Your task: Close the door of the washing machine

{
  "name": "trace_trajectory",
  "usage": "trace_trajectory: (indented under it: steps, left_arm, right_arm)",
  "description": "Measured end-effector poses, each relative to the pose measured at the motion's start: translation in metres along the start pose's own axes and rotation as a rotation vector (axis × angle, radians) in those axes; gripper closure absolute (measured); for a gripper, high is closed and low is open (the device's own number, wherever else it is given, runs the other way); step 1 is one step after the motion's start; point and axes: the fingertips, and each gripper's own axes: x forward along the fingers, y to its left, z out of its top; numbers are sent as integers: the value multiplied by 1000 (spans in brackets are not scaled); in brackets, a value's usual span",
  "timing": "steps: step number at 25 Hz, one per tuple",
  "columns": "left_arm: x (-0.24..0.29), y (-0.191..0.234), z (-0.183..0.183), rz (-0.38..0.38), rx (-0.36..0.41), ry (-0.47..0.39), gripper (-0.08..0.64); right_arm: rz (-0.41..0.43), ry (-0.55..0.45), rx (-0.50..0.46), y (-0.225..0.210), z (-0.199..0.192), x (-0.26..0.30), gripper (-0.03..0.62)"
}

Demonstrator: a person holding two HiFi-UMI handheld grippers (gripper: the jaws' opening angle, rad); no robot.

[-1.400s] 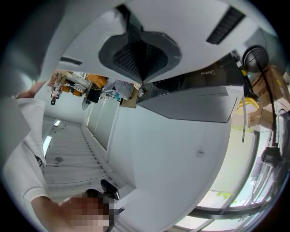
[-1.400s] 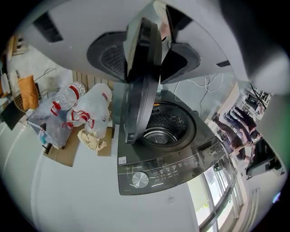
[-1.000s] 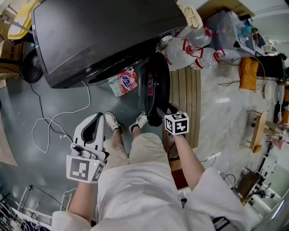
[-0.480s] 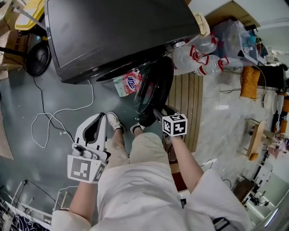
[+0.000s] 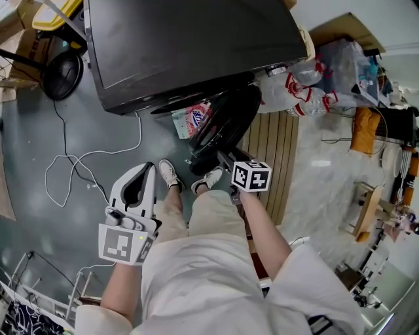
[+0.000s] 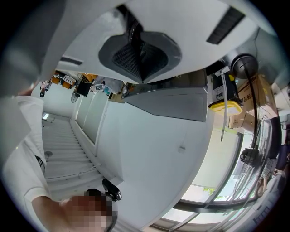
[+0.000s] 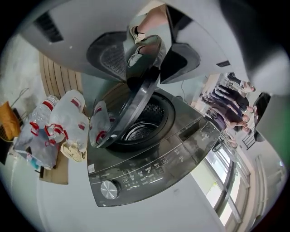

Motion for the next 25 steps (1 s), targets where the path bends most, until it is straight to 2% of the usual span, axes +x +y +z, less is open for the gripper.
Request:
trace_trajectory:
  steps: [16,25]
  left_arm:
    - [-18,48,16,65,-17,-39,554]
    - [-14,66,15,77,-24,-34,554]
  right_arm:
    - [45,-32,63,44,33,37,369]
    - [62,-59,85,59,53,55,367]
